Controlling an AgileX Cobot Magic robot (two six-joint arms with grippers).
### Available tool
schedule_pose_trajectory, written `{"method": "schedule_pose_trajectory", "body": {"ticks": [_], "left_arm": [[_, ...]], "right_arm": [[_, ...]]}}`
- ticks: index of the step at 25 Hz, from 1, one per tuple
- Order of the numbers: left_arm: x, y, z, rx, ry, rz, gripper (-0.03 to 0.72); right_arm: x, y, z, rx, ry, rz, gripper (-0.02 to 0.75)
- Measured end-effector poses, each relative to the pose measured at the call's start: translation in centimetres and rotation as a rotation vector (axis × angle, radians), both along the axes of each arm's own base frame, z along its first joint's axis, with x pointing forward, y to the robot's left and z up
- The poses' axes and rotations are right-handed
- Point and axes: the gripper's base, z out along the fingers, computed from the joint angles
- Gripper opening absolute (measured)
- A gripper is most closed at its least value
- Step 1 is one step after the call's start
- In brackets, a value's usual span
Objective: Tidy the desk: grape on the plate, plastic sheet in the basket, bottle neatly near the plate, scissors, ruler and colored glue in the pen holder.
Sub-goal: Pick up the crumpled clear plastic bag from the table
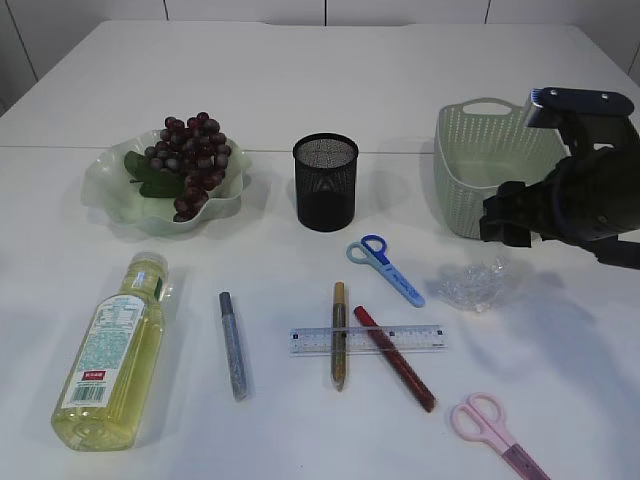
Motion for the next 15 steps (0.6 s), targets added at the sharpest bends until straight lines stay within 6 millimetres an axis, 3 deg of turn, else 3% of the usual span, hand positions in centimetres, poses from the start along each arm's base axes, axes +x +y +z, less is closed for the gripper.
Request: {"method": "schedule_pose_trajectory", "body": {"ticks": [5,15], "left_arm": [[0.0,0.0,0.0,0.0,0.0,0.0,0.457],[0.0,0.0,0.0,0.0,0.0,0.0,0.457]], "right_arm": [[0.1,0.0,-0.1,0.009,-0.006,-0.01,0.563],[1.9,0.5,-2.6,0.005,0.055,-0.016,0.564]]}}
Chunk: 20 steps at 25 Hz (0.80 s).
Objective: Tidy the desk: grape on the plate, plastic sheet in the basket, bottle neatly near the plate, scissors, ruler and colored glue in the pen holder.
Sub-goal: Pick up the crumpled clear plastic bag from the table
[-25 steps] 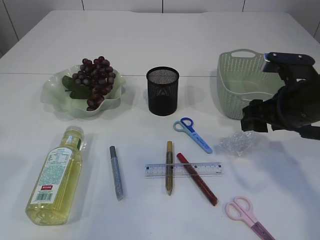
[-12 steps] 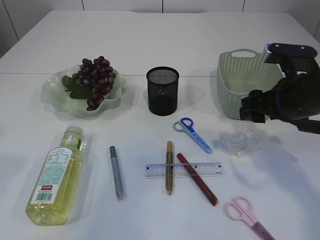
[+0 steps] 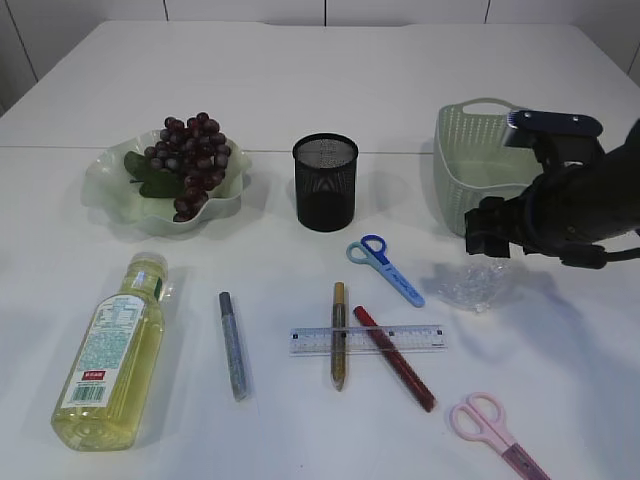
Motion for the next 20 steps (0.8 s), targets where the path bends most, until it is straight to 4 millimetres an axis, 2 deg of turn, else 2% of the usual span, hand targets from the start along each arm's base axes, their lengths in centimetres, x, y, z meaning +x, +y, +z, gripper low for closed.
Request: {"method": "schedule_pose_trajectory", "body": {"ticks": [4,20], "left_arm": [[0.0,0.0,0.0,0.0,0.0,0.0,0.457],[0.0,0.0,0.0,0.0,0.0,0.0,0.457]], "right_arm": [[0.7,0.2,-0.9,-0.002,0.028,0.001,0.563],[0.9,0.4,-3.8,-0.002,0.128,-0.008,0.563]]}}
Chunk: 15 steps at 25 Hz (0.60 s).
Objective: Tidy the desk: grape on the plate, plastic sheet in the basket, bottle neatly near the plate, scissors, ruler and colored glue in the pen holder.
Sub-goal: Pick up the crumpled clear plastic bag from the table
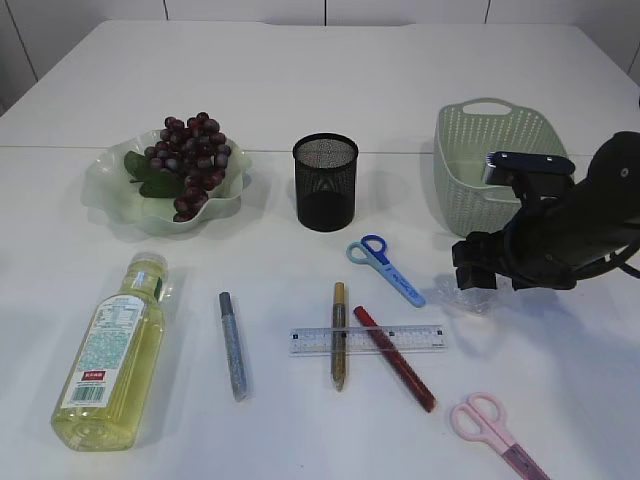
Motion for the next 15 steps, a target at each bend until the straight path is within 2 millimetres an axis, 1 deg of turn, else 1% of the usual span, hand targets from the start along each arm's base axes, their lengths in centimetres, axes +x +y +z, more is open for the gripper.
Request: {"method": "schedule_pose_trajectory", "body": {"ticks": [4,8,15], "left_arm": [[0.0,0.0,0.0,0.0,0.0,0.0,0.457],[0.0,0.0,0.0,0.0,0.0,0.0,0.457],[0.0,0.0,0.0,0.0,0.0,0.0,0.457]], "right_arm": [[0.11,0.03,0.06,0.004,-0.002,-0.003,0.563],[0.23,0.07,-0.44,0.004,0.011,-0.006,0.563],[0.29,0.11,-0.62,0.012,0.017,-0.015,0.563]]}}
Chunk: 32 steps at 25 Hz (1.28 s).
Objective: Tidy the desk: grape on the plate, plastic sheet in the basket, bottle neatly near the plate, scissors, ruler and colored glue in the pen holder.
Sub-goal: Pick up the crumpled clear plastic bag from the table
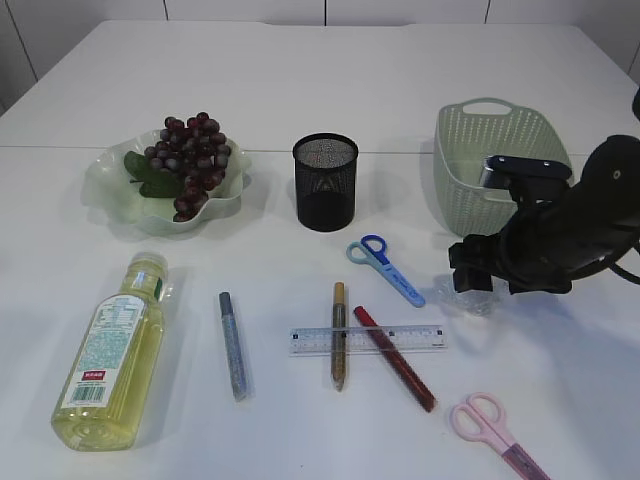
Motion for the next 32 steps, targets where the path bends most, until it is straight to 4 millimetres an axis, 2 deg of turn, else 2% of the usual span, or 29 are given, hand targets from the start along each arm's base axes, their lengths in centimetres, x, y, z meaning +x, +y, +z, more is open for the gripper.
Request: {"method": "schedule_pose_trajectory", "body": {"ticks": [25,32], "left_arm": [[0.0,-0.01,0.0,-0.002,0.0,0.0,0.456],[-0.03,-0.11,0.02,-0.012,0.003,-0.004,0.456]], "right_arm": [[0.19,0.04,-0.26,0.006,-0.001,-0.011,0.562],[0.2,0.06,-0.26,0.012,0.0,-0.018,0.461]]}}
